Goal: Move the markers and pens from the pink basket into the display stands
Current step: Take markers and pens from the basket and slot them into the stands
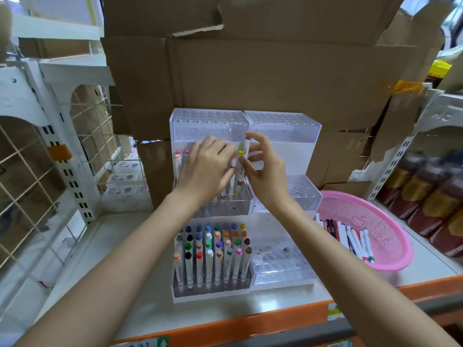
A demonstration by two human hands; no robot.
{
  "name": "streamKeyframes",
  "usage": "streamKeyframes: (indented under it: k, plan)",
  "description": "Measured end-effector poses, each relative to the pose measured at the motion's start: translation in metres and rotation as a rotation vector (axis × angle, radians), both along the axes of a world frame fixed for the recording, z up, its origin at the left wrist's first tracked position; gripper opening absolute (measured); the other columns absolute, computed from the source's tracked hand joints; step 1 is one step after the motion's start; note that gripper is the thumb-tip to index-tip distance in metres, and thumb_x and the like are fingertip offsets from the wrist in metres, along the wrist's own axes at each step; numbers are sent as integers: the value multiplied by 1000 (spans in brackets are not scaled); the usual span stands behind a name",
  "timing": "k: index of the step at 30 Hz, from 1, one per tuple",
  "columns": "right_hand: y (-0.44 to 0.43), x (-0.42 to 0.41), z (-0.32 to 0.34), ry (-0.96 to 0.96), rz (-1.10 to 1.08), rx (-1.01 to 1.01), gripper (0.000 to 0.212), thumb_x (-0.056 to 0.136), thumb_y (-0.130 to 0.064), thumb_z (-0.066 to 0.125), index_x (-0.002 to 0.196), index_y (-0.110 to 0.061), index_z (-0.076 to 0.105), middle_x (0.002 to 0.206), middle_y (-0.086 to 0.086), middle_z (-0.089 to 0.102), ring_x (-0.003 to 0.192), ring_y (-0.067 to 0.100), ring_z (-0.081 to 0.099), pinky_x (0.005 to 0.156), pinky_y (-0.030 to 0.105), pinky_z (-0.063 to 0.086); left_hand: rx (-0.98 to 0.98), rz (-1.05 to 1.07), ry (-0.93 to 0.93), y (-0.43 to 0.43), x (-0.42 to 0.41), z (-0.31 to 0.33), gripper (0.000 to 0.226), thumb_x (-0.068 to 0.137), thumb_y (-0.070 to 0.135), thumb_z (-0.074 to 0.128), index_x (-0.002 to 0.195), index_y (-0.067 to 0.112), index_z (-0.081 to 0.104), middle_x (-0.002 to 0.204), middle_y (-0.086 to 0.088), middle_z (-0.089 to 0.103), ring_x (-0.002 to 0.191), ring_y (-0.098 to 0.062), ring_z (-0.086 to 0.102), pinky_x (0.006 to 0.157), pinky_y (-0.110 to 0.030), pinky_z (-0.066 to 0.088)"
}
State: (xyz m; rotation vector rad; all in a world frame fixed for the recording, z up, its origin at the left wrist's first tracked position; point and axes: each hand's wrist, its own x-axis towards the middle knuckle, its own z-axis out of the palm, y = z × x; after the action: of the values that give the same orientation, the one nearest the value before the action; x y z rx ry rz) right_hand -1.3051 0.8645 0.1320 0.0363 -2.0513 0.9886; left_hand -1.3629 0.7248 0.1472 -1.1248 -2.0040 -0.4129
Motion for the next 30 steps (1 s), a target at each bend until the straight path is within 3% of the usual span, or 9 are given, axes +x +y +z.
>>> streamKeyframes:
  k: [6, 11, 18, 25, 30]
  plan:
    - [0, 1, -2, 9, -8, 27, 40, 89, -4, 63, 126, -16, 53, 95, -8, 58, 83, 9, 60, 71, 30, 56, 16, 11, 11, -4, -4, -1, 22, 79, 26, 72, 91, 13, 59, 93, -4, 59, 91, -26, 54, 76, -36, 38]
    - [1, 4, -3, 11, -30, 97, 34, 86, -1, 66, 117, -11, 58, 96, -8, 57, 77, 13, 60, 67, 12, 46, 4, 2, 1, -8, -2, 0, 17, 84, 26, 64, 95, 14, 60, 95, -2, 59, 92, -25, 54, 79, -34, 35]
    - [-2, 10, -6, 13, -4, 168, 33, 82, -3, 71, 111, -14, 59, 96, -11, 54, 75, 9, 59, 62, 15, 52, -40, -10, -36, -19, -5, -3, 30, 86, 30, 62, 115, 20, 63, 106, -1, 60, 101, -22, 55, 86, -37, 39]
    - [3, 9, -10, -77, -14, 157, 27, 82, -7, 72, 105, -11, 58, 87, -2, 56, 67, 12, 57, 56, 19, 48, -41, -9, -54, -25, -3, -2, 33, 85, 25, 65, 117, 22, 64, 105, -1, 60, 99, -22, 55, 87, -38, 40]
    - [6, 8, -4, -102, 1, 167, 23, 83, -6, 72, 99, -10, 57, 81, -4, 54, 67, 13, 58, 56, 12, 45, -53, -5, -72, -24, -2, -2, 35, 85, 24, 65, 120, 22, 62, 104, -2, 60, 99, -23, 55, 88, -40, 40]
